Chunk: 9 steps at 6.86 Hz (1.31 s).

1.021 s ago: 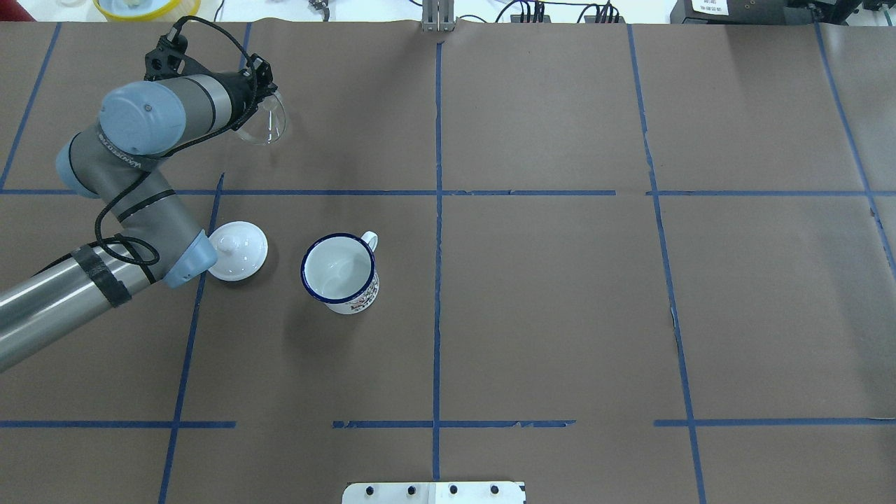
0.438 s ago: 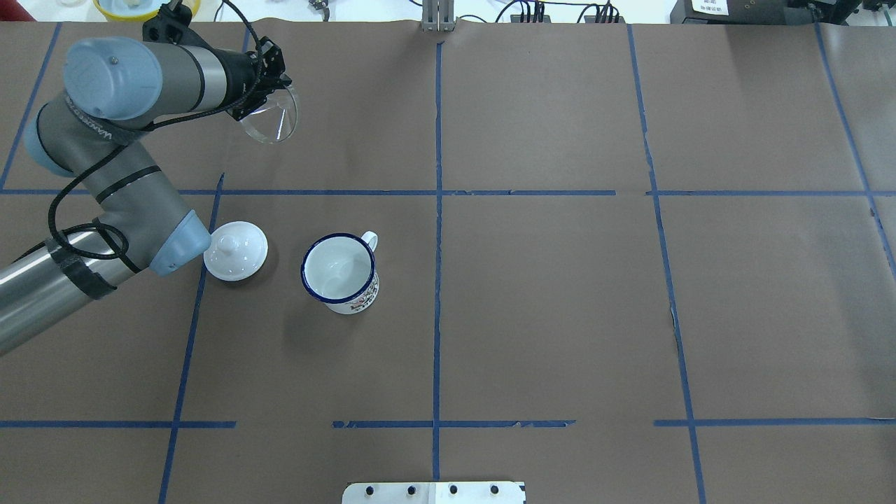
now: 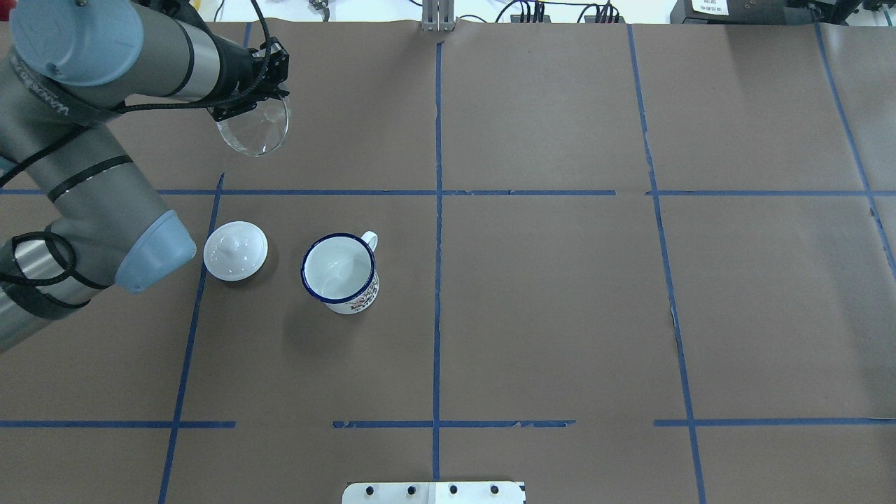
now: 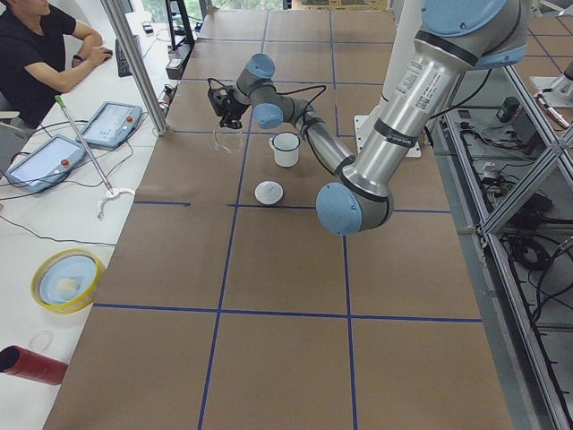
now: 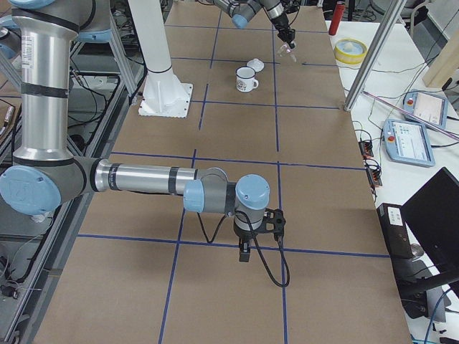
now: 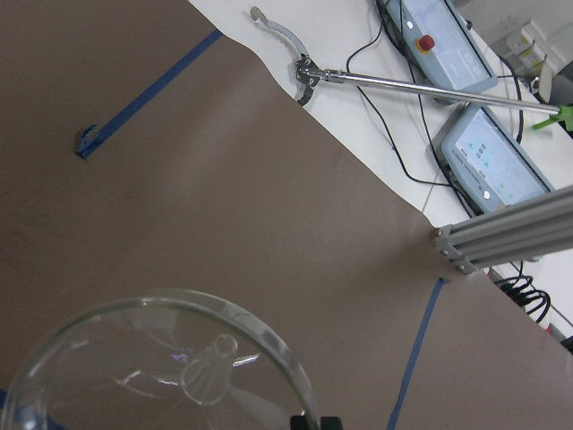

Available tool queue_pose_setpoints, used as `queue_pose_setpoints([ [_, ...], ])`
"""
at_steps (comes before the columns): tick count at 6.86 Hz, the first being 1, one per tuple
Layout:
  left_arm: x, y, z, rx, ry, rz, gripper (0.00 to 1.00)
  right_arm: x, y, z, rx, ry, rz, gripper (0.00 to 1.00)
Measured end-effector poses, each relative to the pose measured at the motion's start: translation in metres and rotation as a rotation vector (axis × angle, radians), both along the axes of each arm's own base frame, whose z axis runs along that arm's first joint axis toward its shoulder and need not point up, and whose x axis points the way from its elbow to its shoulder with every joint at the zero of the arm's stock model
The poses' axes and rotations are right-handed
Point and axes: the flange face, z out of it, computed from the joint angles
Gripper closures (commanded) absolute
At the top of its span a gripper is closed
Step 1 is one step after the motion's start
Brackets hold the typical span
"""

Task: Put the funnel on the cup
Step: 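Carry the glass funnel over the mug and lower it into the mouth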

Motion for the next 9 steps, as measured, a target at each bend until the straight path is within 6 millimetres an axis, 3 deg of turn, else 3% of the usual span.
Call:
queue_pose_setpoints([
  [2, -0.011, 0.039, -0.027, 0.033, -0.129, 0.157, 1.0, 0.0, 0.0, 0.0, 0.0, 0.0, 0.0, 0.0],
  [4, 0.0, 0.071, -0.055, 0.089, -0.269, 0.335, 1.0, 0.0, 0.0, 0.0, 0.0, 0.0, 0.0, 0.0],
  [6, 0.04, 0.098, -0.068, 0.112, -0.331, 0.464, 1.0, 0.0, 0.0, 0.0, 0.0, 0.0, 0.0, 0.0],
  [9, 0.121, 0.114, -0.082, 0.112, -0.432, 0.643, 1.0, 0.0, 0.0, 0.0, 0.0, 0.0, 0.0, 0.0],
])
